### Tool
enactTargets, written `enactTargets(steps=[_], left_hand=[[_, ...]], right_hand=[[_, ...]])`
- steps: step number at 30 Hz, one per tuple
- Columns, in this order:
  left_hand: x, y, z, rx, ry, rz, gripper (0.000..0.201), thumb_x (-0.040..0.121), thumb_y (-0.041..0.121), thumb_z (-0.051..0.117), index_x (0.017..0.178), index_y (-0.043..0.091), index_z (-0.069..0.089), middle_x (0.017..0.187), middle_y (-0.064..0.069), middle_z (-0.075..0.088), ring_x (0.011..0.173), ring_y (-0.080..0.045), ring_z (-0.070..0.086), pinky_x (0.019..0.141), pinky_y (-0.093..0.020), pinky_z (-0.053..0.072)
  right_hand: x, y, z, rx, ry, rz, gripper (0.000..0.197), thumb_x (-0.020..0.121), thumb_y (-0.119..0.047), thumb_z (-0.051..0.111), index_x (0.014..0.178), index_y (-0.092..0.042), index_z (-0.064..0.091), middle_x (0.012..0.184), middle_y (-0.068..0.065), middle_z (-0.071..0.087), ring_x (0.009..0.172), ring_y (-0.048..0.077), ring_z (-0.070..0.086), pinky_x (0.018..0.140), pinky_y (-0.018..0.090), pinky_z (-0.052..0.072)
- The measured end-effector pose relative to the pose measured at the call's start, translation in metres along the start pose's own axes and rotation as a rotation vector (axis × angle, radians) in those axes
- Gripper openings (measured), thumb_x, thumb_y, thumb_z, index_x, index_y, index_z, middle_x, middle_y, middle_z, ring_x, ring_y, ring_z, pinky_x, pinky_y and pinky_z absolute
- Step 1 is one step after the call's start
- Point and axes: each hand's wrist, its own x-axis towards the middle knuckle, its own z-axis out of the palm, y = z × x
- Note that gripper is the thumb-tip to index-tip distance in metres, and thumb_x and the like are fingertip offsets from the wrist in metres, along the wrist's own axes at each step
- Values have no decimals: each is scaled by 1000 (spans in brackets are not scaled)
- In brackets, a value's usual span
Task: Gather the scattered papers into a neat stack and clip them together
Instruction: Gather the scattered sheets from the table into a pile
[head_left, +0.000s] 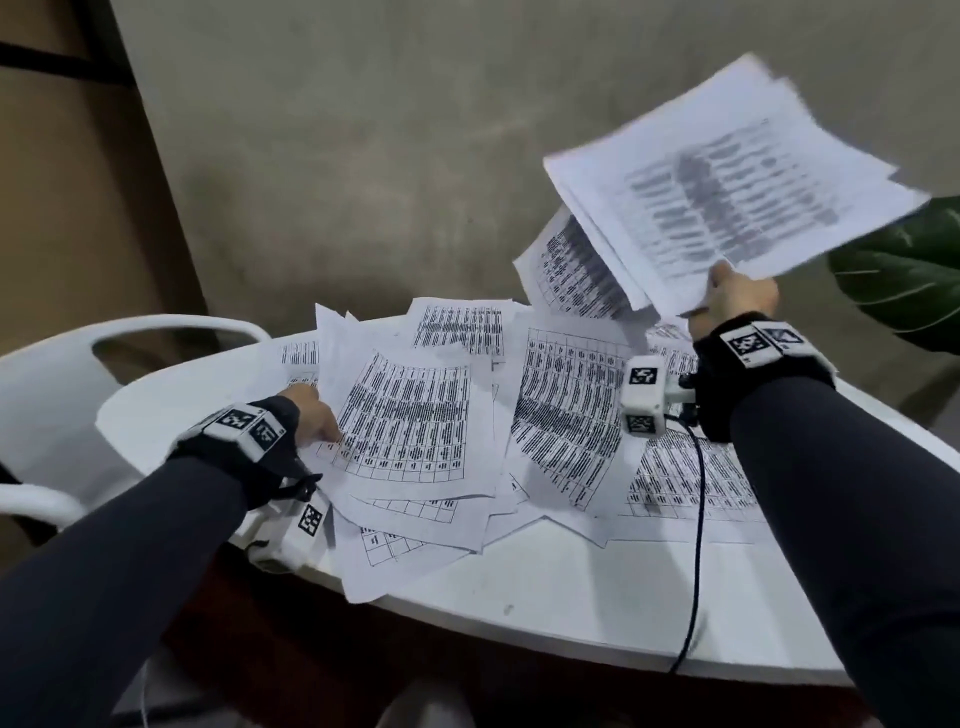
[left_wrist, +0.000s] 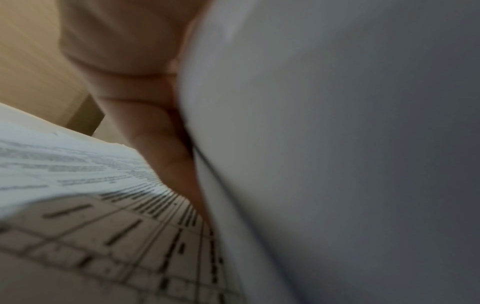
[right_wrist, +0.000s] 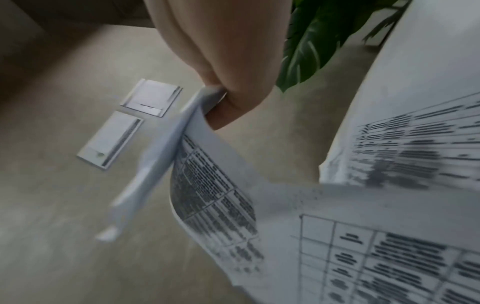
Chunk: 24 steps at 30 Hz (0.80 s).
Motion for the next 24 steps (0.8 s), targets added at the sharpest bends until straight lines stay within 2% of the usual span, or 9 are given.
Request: enactTargets(steps=[2,3,6,8,11,15,18,22,24], left_hand=[[0,1,0,9,6,0,45,70,5,74,111,-4,59,102,-20,63,87,-30,57,74,-28,45],[-1,2,0,16,9,0,45,70,6,74,112,-4,59,106,-20,63,90,-30,58,76,-29,46],[-2,1,0,21,11,-7,49,70,6,74,115,-4,58,114,-21,63,102,-34,60,81,-31,46],[-2,1,1,7,14,-8,49,70,6,74,115,-4,57,113,-21,62,99,-33,59,79,-30,45],[-2,3,3,-8,28,-12,50,72,7,74,117,-4,55,112,-20,61,97,-31,57,82,-30,45],[0,5,5,-81,56,-3,52,71,4,73,119,-7,55,118,-24,61,110,-36,57,94,-36,47],[2,4,5,-186,47,13,45,69,2,73,112,-7,61,114,-23,65,108,-35,60,93,-37,48],[9,3,11,-213,36,26,63,60,9,77,118,-5,59,121,-22,62,111,-35,60,98,-38,49],[5,9,12,-192,34,14,63,65,10,77,122,-6,55,125,-20,60,115,-35,57,96,-35,48]], right_hand=[[-9,-19,13,110,-46,-36,5,93,-12,53,95,-15,49,77,-8,47,66,6,52,81,20,46],[-10,-24,17,163,-61,-36,8,92,-11,55,94,-16,48,77,-6,49,63,5,52,78,20,47],[-16,-33,22,361,-74,41,31,88,1,59,117,-1,49,80,5,59,58,14,62,59,31,59],[-15,-34,22,467,-124,103,37,86,5,58,122,4,49,84,14,64,59,22,66,56,42,59],[-16,-32,20,419,-228,174,27,84,4,59,111,1,55,104,14,64,78,26,67,71,40,59],[-26,-32,14,202,-324,185,64,55,2,83,114,5,59,115,18,65,86,22,66,95,39,53],[-44,-40,20,131,-311,59,52,77,10,66,126,5,50,116,16,63,77,16,62,85,32,56],[-64,-62,32,191,-427,-164,31,81,15,58,92,-12,49,92,6,61,87,19,63,84,31,56],[-65,-80,36,367,-479,-172,32,82,17,55,91,-12,48,91,7,60,83,19,62,87,34,56]])
